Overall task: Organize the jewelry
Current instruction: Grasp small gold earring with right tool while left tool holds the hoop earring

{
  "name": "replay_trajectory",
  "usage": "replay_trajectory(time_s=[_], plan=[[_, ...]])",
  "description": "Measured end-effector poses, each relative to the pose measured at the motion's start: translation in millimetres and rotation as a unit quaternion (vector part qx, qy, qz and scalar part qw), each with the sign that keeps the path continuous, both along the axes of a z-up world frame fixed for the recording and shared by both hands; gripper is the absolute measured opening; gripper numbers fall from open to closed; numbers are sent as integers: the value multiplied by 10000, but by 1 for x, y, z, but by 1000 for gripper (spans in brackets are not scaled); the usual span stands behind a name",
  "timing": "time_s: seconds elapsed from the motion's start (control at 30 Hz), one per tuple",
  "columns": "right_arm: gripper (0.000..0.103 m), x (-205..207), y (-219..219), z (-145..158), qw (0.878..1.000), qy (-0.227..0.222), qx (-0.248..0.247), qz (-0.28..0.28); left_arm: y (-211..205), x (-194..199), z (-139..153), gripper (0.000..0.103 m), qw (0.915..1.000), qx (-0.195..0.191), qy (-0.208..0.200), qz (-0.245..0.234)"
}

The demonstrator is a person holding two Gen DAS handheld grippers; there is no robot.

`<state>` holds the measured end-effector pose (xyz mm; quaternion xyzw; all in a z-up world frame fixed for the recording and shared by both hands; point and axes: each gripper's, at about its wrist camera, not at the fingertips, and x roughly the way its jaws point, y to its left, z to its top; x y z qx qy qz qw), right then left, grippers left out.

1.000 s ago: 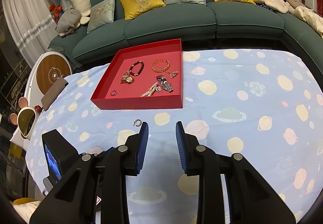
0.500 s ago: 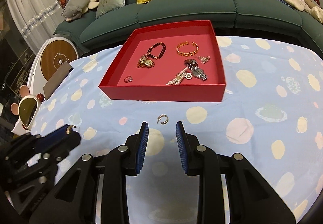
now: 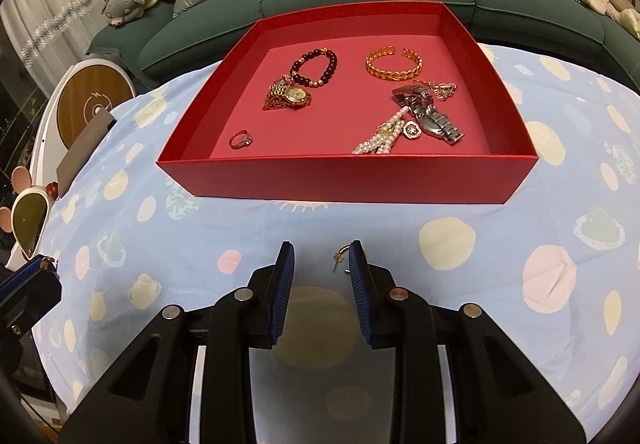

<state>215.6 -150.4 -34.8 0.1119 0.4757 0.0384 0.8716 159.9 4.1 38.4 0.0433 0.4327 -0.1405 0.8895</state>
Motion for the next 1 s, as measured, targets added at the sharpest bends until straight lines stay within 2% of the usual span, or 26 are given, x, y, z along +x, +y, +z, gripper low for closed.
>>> replay_trajectory(time_s=[0.37, 0.63, 1.0], plan=[[26, 5, 23, -8, 9981, -138, -585, 113, 15, 2, -2, 15, 9999, 6, 41, 147], [7, 6, 16, -9, 9972, -175, -731, 28, 15, 3, -2, 15, 9999, -9, 52, 149], [0, 0, 13, -7, 9971, -208, -733, 86, 14, 3, -2, 15, 9999, -10, 36, 125]])
